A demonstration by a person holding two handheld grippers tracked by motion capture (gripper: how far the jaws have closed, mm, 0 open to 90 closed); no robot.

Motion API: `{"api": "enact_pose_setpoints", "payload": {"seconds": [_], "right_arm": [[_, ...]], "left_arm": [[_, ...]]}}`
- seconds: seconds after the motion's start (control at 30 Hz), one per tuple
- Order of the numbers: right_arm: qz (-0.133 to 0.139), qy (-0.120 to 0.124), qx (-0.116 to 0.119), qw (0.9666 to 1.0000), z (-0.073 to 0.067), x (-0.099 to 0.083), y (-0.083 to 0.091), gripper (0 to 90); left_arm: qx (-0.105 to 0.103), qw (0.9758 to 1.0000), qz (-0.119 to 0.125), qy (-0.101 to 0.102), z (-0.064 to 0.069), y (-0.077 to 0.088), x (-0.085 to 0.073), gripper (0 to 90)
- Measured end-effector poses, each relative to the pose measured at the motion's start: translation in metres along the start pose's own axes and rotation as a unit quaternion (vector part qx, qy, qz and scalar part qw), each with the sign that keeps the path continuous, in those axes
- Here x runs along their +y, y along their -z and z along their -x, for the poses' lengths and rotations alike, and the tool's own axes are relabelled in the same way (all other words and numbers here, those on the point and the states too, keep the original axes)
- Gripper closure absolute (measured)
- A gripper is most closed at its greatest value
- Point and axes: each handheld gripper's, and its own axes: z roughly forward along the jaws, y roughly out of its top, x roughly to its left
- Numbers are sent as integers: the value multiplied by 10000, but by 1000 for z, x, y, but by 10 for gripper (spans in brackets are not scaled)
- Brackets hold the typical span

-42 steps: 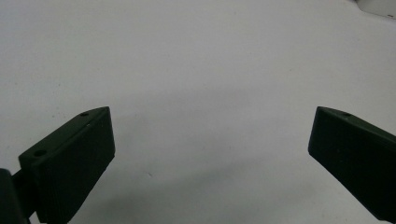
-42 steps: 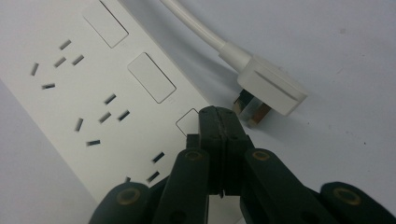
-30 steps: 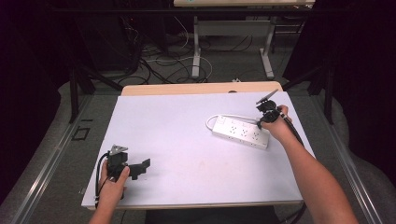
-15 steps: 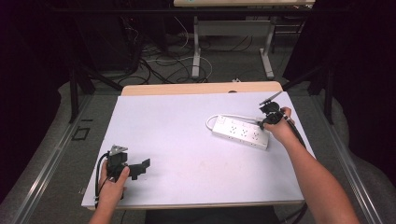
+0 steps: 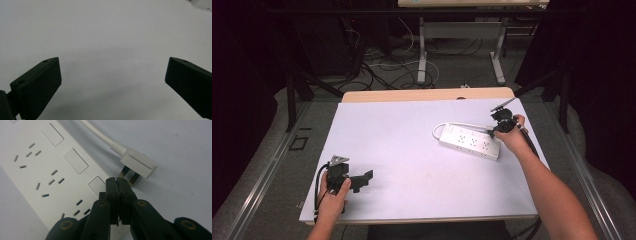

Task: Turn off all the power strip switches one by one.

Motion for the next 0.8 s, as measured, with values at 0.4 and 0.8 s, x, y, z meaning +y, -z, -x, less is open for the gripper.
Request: {"api": "enact_pose_setpoints", "payload": {"seconds": [0.4,0.8], "right_arm": [[160,33,157,9997,0,-1,8,817],[238,193,361,9989,-12,-4,22,594]], "left_arm": [[-16,10000,22,-11,1,-1,1,6],[-1,10000,31,38,1,-1,1,6]]}}
